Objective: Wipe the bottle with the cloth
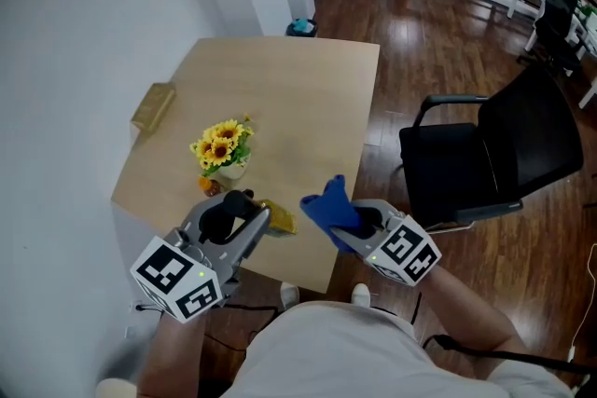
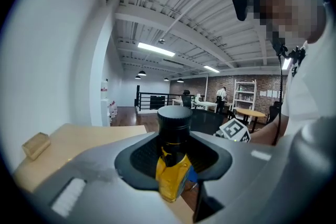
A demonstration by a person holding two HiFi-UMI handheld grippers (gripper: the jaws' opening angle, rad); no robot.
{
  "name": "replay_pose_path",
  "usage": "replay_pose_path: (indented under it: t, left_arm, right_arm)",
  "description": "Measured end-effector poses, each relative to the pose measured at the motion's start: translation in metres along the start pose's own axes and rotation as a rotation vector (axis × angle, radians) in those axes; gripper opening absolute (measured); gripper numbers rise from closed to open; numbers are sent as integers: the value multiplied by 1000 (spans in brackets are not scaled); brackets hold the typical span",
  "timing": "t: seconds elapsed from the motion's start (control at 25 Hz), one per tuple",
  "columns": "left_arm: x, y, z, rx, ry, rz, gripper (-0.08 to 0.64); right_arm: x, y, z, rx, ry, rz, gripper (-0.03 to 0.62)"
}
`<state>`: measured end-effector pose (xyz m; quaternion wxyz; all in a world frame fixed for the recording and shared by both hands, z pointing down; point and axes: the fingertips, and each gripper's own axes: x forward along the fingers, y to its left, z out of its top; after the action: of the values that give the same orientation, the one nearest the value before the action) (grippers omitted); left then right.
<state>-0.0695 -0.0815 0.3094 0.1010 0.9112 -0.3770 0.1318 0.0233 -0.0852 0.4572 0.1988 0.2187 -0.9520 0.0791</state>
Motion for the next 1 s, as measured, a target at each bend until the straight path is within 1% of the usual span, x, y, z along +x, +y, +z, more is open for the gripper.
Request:
replay_pose_path:
  t: [0.12,0.24,0.28,0.36,0.4,0.52,0.64,0.76,0.84,0.92,1.0]
  left_arm:
    - [-4,-3,-11,1,25,-37,152]
    - [-6,-8,-20,-1,45,-82,152]
    - [-7,-9,-22,0,49,-95,152]
    - [-10,-11,-24,1,49,-112,152]
    - [-13,-11,-25,-1,46,-117,152]
    - [-20,-5,-28,-8,35,-128,152]
    - [-28,3,-25,-16,15,-136,152]
    - [-33,9,-16,-6,-8,-146,152]
    - [-35,13,-9,1,-20,-154,152]
    - [-38,16,0,5,-37,-165,152]
    - [-38,19,8,10,-53,-179,152]
  right_arm:
    - [-7,6,65,-82,-94,12,153]
    - [-4,29,117,-167,-144,75,153]
    - [0,38,127,-183,-150,99,153]
    - [12,47,131,-190,-142,131,153]
    - [18,47,127,-177,-136,136,153]
    - [39,41,102,-100,-117,142,153]
    - [63,41,64,-36,-38,152,153]
    - [82,36,27,69,21,154,153]
    - [93,35,2,122,79,148,153]
    - [103,43,-19,157,145,166,153]
    - [113,55,-30,168,192,186,153]
